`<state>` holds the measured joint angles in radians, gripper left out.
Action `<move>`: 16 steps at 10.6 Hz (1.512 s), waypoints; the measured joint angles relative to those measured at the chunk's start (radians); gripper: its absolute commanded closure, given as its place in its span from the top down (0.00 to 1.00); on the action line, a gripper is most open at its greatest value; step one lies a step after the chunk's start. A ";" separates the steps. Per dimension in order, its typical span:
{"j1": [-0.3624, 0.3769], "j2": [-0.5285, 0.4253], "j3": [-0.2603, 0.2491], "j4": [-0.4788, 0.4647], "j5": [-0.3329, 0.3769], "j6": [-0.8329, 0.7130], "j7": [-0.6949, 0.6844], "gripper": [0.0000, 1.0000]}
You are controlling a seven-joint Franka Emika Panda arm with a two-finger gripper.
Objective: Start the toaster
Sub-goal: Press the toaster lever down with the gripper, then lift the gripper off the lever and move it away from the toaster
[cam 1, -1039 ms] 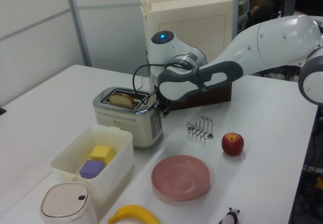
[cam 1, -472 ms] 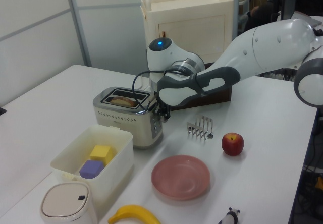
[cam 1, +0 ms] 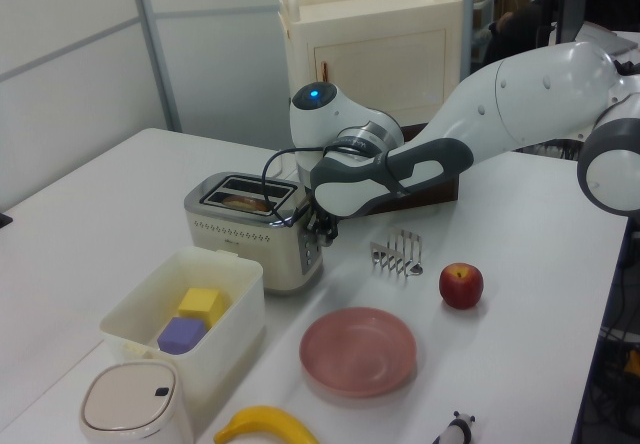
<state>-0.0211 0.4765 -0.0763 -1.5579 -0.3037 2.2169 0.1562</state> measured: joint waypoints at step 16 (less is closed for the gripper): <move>-0.021 -0.140 0.006 0.029 -0.013 -0.176 -0.010 0.00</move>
<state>-0.0424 0.3363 -0.0707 -1.5284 -0.3172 2.0412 0.1464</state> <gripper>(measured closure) 0.991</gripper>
